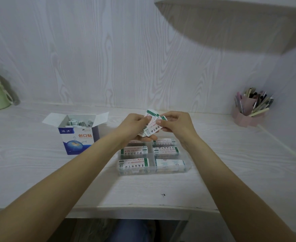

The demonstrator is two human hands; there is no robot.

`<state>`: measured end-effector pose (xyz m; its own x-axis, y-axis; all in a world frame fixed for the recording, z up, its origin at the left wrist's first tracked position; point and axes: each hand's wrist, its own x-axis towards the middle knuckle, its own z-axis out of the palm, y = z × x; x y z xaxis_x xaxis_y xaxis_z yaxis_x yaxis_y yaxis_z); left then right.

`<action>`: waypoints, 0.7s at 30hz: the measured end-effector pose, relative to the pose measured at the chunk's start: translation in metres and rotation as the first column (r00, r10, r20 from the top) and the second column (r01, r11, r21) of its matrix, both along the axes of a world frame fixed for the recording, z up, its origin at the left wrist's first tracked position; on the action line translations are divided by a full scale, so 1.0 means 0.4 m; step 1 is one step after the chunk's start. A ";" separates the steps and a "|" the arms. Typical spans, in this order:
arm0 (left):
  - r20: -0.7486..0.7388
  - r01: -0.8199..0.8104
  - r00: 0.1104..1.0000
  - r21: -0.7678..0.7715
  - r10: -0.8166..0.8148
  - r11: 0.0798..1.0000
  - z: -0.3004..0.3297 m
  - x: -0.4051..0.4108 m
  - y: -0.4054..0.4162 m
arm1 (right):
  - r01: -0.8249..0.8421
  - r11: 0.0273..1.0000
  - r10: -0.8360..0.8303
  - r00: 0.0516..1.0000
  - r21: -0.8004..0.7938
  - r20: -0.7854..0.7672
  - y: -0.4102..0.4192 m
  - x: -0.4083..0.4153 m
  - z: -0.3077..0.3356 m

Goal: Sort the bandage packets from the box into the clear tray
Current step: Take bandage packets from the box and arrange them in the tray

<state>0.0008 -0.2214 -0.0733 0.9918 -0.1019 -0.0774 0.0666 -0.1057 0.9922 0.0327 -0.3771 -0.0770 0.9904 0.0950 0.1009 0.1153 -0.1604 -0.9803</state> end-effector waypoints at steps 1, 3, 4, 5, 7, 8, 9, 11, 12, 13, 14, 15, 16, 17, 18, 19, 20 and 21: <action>0.000 -0.017 1.000 -0.016 0.017 1.000 0.002 -0.001 -0.001 | 0.008 1.000 -0.008 1.000 0.006 0.003 -0.002 -0.001 0.000; 0.035 -0.057 0.998 -0.010 0.057 0.998 0.004 0.002 -0.002 | 0.011 1.000 -0.011 1.000 0.011 0.007 -0.006 -0.001 0.001; 0.067 -0.084 0.994 0.019 0.082 0.996 0.005 0.004 -0.002 | 0.008 1.000 -0.008 1.000 0.016 0.006 -0.007 -0.002 0.002; 0.101 -0.117 0.989 0.052 0.112 0.992 0.006 0.006 -0.001 | 0.005 1.000 -0.005 1.000 0.024 0.004 -0.009 -0.003 0.002; 0.151 -0.169 0.976 0.076 0.156 0.983 0.005 0.013 0.002 | 0.005 0.999 -0.005 1.000 0.050 -0.002 -0.012 -0.004 0.000; 0.162 -0.182 0.972 0.068 0.169 0.981 0.004 0.015 0.004 | 0.004 0.998 -0.003 1.000 0.063 -0.005 -0.013 -0.005 -0.001; 0.164 -0.189 0.970 0.058 0.178 0.980 0.004 0.016 0.005 | -0.003 0.997 0.004 1.000 0.071 -0.005 -0.014 -0.007 -0.002; 0.149 -0.190 0.973 0.060 0.179 0.980 0.004 0.017 0.007 | -0.034 0.996 0.034 0.999 0.077 0.003 -0.014 -0.009 -0.005; 0.138 -0.182 0.975 0.063 0.172 0.981 0.003 0.017 0.008 | -0.045 0.996 0.044 0.999 0.076 0.010 -0.014 -0.010 -0.006; 0.132 -0.172 0.978 0.062 0.163 0.983 0.002 0.017 0.008 | -0.049 0.996 0.048 0.999 0.078 0.018 -0.012 -0.010 -0.006; 0.131 -0.163 0.979 0.056 0.155 0.985 0.002 0.017 0.008 | -0.052 0.995 0.050 0.998 0.084 0.025 -0.011 -0.010 -0.006; 0.131 -0.157 0.980 0.047 0.150 0.986 0.001 0.017 0.008 | -0.056 0.994 0.053 0.998 0.097 0.027 -0.010 -0.011 -0.006; 0.132 -0.152 0.981 0.038 0.146 0.988 -0.001 0.016 0.009 | -0.061 0.991 0.058 0.998 0.115 0.023 -0.009 -0.012 -0.006; 0.134 -0.148 0.981 0.037 0.141 0.988 -0.002 0.016 0.010 | -0.065 0.989 0.063 0.998 0.132 0.018 -0.008 -0.013 -0.006; 0.137 -0.144 0.981 0.044 0.137 0.989 -0.004 0.016 0.010 | -0.065 0.988 0.063 0.998 0.138 0.014 -0.007 -0.014 -0.007; 0.137 -0.141 0.982 0.051 0.133 0.989 -0.006 0.016 0.010 | -0.059 0.989 0.058 0.998 0.133 0.011 -0.006 -0.015 -0.009; 0.134 -0.136 0.983 0.047 0.128 0.990 -0.008 0.015 0.009 | -0.048 0.991 0.047 0.999 0.124 0.008 -0.005 -0.015 -0.009; 0.127 -0.125 0.985 0.028 0.120 0.992 -0.008 0.013 0.008 | -0.036 0.992 0.036 0.999 0.118 0.002 -0.004 -0.014 -0.010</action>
<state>0.0061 -0.2183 -0.0767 0.9987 0.0215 0.0466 -0.0432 -0.1397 0.9892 0.0270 -0.3788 -0.0811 0.9866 0.1178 0.1131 0.1184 -0.0392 -0.9922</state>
